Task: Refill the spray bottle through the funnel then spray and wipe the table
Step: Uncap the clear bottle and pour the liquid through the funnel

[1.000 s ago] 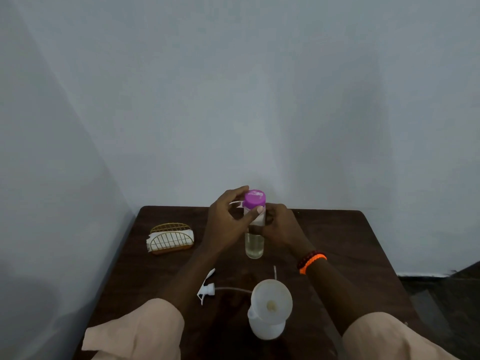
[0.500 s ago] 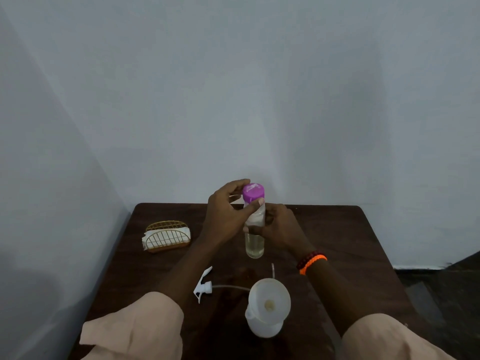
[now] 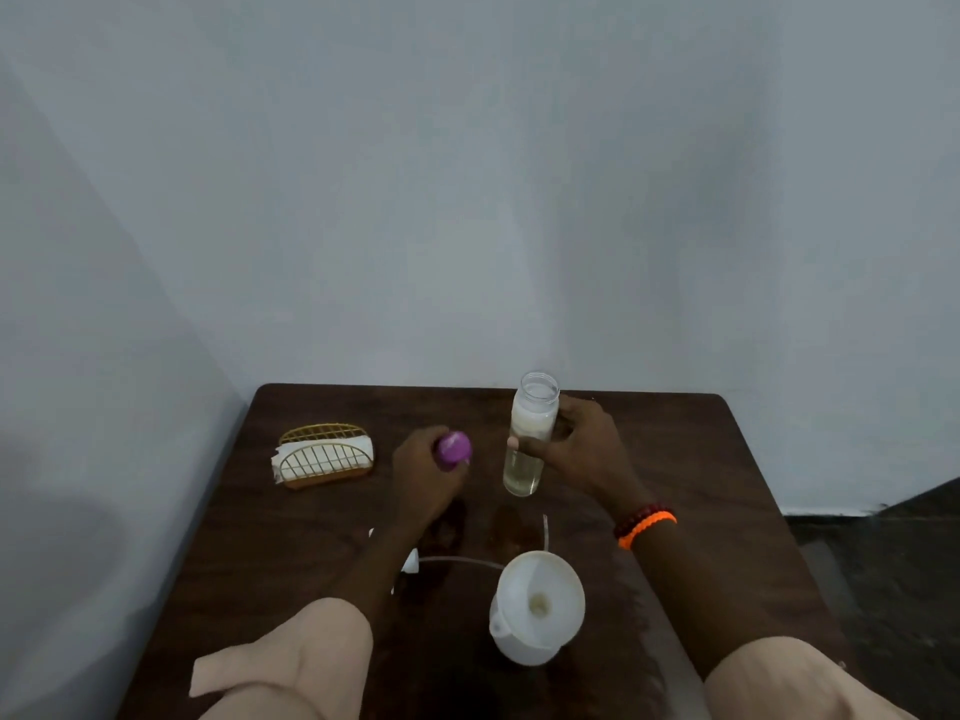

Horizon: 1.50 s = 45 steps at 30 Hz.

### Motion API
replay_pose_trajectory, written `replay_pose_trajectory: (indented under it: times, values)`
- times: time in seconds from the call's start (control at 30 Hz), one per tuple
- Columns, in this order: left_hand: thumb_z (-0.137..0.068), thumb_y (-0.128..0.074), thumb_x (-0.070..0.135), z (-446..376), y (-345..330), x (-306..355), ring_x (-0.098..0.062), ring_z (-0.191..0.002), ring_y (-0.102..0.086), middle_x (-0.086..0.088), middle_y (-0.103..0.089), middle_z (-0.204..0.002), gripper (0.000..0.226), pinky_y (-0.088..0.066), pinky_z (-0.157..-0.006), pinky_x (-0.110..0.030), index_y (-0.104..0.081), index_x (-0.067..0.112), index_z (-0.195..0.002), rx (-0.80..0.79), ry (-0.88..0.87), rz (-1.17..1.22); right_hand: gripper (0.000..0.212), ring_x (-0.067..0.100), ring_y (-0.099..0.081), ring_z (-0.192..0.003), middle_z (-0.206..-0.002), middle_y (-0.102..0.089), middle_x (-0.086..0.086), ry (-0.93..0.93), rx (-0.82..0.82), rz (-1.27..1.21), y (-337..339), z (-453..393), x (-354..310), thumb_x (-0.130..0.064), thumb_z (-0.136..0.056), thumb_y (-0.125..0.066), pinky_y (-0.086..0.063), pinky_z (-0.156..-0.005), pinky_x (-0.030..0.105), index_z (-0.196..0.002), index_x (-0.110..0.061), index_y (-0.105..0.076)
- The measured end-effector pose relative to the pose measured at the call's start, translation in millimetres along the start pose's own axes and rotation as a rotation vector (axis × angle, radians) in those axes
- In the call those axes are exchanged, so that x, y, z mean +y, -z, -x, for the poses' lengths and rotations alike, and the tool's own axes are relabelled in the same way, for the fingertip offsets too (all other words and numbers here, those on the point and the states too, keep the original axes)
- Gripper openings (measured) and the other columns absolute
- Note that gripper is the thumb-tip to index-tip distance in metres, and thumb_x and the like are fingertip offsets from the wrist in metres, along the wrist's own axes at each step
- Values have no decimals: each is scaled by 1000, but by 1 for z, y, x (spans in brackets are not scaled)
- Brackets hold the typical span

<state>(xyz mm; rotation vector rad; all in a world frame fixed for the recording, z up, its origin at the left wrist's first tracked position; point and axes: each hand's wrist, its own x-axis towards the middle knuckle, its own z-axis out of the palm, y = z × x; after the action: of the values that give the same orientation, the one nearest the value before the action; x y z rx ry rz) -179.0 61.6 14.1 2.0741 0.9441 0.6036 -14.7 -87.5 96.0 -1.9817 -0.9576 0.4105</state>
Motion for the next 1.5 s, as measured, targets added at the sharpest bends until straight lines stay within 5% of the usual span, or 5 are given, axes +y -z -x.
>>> replay_pose_trajectory:
  times: [0.63,0.8,0.9,1.1,1.5]
  values:
    - [-76,-84,24,9,-43,-41,-27,-130,-51,-7,-63,-134,60,-39,-111,-38,-62,11,-130,-182,154,-230,49,0,-71,-93,-103,-78,-9,-53,53,59,11,7,18,-39,-65,-93,-57,-80,21,-108,-21,-76]
    - [-88,-71,31,38,-12,-6,-19,-100,-69,3,-75,-98,11,-46,-88,-27,-75,24,-95,-113,193,-115,46,-2,-70,-88,-97,-77,-10,-30,90,59,34,20,10,-36,-66,-94,-51,-74,9,-104,-18,-77]
    - [-88,-60,54,74,14,17,-2,-82,-70,19,-73,-75,28,-51,-92,-42,-74,32,-78,-160,273,-62,41,-2,-71,-84,-91,-77,-11,-2,143,58,51,33,3,-38,-65,-95,-51,-72,12,-98,-20,-78]
    - [-94,-63,48,143,49,61,-14,-63,-72,1,-75,-69,33,-58,-61,-29,-76,22,-78,-305,339,215,44,5,-73,-94,-99,-78,-9,52,183,70,83,78,-5,-41,-69,-92,-61,-85,35,-104,-22,-76]
    - [-96,-66,26,155,37,76,-7,-64,-74,2,-78,-75,14,-57,-57,-20,-77,17,-96,-366,289,211,53,-9,-63,-103,-110,-74,-10,105,90,197,91,152,-2,-24,-71,-93,-47,-80,3,-120,-20,-72]
